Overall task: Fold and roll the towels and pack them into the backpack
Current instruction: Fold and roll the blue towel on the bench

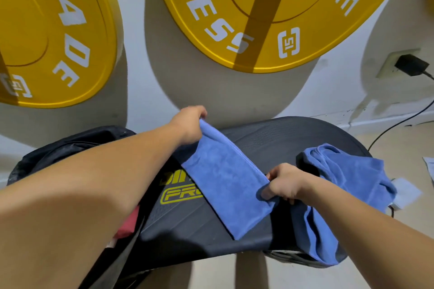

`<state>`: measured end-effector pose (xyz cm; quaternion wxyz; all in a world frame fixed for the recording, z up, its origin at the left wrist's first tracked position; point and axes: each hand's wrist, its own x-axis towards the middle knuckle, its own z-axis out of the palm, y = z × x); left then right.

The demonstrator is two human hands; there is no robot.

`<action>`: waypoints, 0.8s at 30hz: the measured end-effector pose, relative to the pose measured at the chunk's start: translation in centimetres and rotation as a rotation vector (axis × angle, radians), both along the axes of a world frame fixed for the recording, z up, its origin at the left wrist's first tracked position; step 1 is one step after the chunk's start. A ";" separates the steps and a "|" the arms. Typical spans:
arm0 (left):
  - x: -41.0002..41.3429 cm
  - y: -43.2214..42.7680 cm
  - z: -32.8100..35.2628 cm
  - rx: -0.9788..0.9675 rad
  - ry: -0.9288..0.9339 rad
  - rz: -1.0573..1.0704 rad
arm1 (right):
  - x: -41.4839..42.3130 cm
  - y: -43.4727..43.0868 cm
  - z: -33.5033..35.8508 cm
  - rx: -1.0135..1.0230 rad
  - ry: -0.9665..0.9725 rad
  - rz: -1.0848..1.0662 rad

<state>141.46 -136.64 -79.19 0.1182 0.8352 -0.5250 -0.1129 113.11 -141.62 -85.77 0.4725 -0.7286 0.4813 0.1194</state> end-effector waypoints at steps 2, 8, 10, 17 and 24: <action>-0.9 -1.1 -0.4 -0.195 0.078 0.027 | 0.0 0.2 0.0 0.025 0.025 0.016; -4.9 3.8 -4.5 0.096 0.083 0.129 | 0.1 0.5 0.6 -0.017 0.082 -0.047; -6.8 6.5 -5.6 0.181 0.127 0.157 | 0.4 0.6 0.8 -0.032 0.090 -0.073; -13.7 12.5 -9.6 0.062 0.570 0.328 | 0.4 1.8 2.3 -0.035 0.067 -0.075; -10.8 16.0 -7.8 0.024 0.455 0.287 | 0.4 6.1 1.9 0.039 -0.155 -0.051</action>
